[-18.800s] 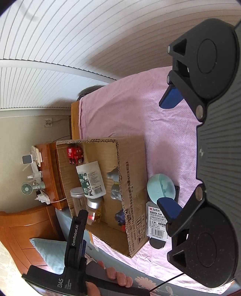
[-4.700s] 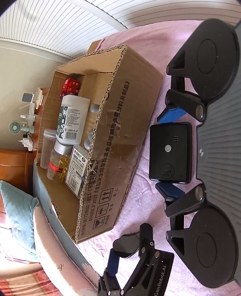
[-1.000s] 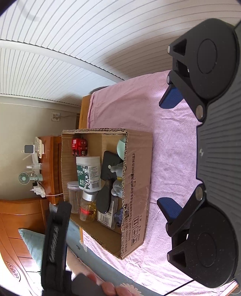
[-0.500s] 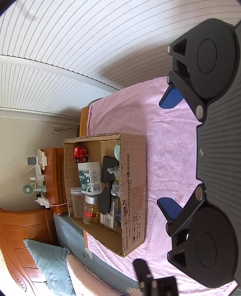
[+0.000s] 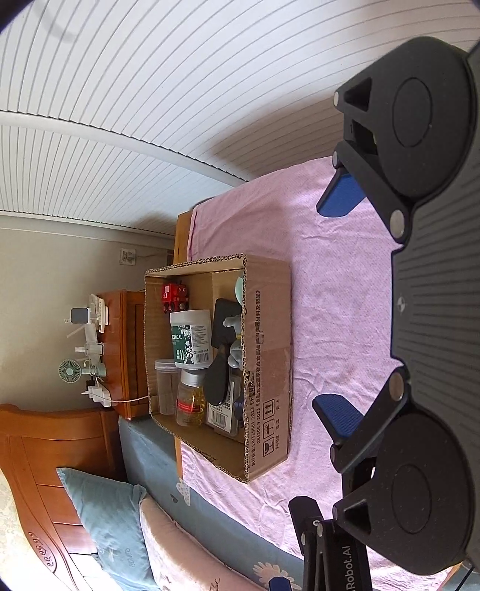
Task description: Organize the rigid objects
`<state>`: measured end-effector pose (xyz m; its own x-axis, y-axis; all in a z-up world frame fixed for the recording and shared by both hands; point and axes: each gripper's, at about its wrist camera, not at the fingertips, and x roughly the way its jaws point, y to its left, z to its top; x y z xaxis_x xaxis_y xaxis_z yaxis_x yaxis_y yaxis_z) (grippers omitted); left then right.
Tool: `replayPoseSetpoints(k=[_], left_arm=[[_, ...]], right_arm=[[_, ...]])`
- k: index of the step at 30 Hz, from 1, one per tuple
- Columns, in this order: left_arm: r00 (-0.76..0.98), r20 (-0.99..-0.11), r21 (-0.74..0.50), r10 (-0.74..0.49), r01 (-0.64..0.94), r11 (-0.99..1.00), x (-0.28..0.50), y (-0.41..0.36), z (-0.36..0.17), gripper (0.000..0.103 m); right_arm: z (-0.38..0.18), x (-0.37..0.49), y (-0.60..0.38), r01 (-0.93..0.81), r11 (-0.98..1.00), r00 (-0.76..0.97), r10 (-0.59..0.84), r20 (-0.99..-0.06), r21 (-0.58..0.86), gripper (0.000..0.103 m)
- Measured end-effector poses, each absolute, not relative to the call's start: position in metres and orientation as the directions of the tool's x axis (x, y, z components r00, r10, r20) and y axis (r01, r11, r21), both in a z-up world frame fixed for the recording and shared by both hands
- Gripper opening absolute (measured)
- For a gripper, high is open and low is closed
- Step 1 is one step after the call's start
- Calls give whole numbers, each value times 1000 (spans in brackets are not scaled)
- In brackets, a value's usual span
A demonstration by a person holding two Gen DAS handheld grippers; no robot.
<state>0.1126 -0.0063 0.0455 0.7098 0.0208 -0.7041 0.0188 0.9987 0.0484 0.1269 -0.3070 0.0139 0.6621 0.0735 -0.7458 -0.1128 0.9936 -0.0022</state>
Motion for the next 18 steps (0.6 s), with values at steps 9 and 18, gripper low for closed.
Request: replayPoseSetpoints(k=[9,18], left_arm=[[707,-706,59,26,22,998,113,-10,46,102],[705,-709,59,23,27,998,114,-11,47,102]], right_arm=[[14,127,-308,-112,994,664,73,-745,-2,103],[16,127,-310,-111,994,667,75,-741,1,103]])
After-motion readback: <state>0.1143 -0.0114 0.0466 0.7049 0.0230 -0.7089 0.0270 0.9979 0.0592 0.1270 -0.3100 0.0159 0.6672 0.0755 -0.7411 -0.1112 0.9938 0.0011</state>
